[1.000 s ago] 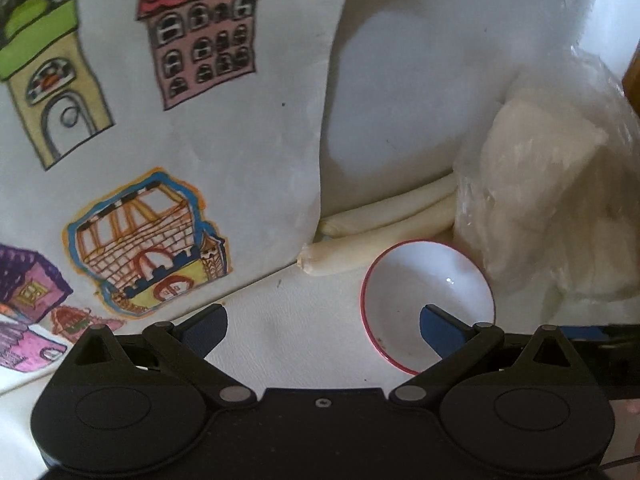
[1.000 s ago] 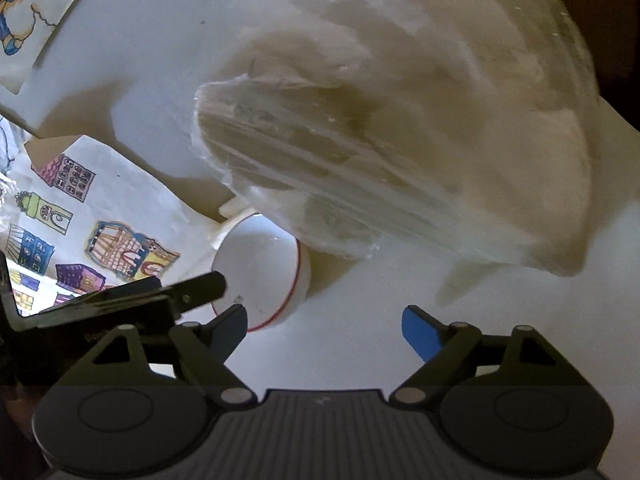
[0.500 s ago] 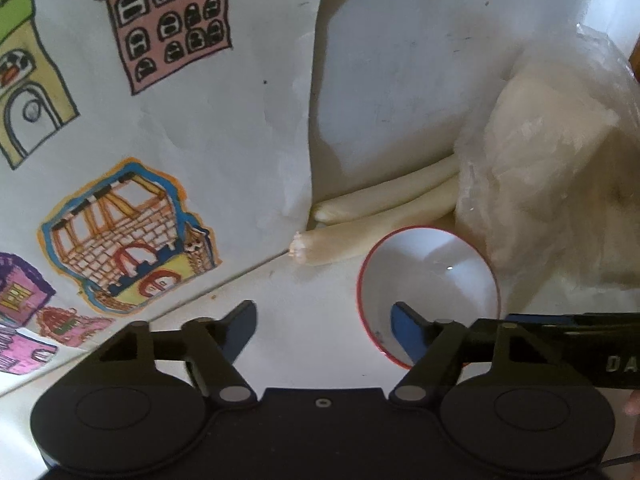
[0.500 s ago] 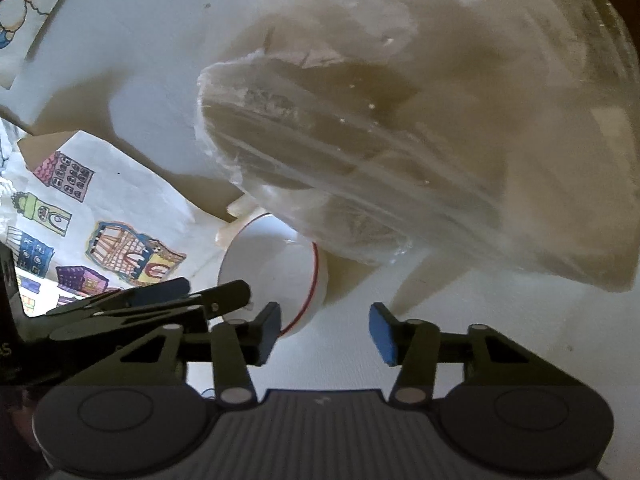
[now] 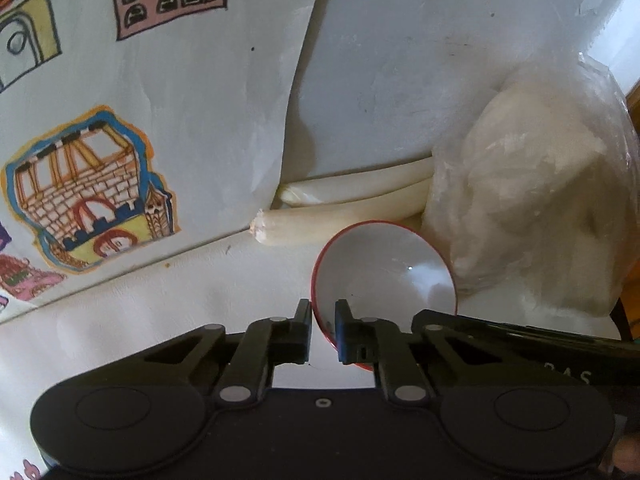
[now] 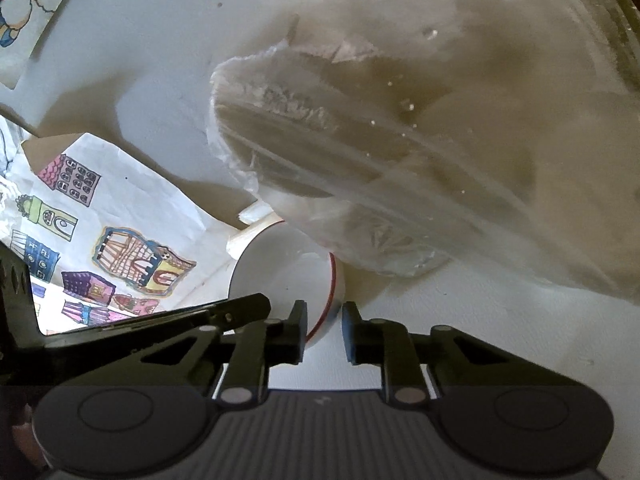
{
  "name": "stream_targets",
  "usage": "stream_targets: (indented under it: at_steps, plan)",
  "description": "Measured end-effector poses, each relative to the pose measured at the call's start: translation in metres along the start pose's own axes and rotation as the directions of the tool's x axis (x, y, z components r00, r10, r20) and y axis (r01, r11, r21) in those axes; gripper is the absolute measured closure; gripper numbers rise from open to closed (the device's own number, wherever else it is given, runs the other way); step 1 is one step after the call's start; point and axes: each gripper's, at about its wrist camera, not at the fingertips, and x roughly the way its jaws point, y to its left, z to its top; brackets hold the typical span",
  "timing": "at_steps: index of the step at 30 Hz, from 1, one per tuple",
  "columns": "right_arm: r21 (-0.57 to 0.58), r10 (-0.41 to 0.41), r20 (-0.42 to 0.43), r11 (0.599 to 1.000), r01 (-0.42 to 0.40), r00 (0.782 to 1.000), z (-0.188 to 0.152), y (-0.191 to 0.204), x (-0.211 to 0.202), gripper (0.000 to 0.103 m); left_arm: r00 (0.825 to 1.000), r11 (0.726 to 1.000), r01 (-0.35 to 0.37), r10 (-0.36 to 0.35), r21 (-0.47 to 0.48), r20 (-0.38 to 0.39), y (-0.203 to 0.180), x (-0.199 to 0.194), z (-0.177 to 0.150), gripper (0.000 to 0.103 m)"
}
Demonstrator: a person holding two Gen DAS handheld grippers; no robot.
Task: Organize plates and bowls
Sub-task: 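Close the left gripper on the second white bowl rim while the right gripper closes too, then lift the second white bowl and carry it toward the steel bowl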
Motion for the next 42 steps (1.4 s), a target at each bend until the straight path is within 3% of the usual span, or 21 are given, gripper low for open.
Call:
stream_targets:
  at_steps: [11,42]
  plan:
    - [-0.047,0.005,-0.016,0.999,-0.006,1.000,-0.006,0.004,-0.012,0.086,1.000,0.999,0.012,-0.012,-0.033,0.005,0.000,-0.014,-0.027,0.091]
    - [-0.171,0.067,0.039,0.984,-0.059,0.997,-0.043,0.015,-0.115,0.086,0.990,0.996,0.062,-0.054,-0.062,0.131,-0.036,-0.115,-0.081,0.091]
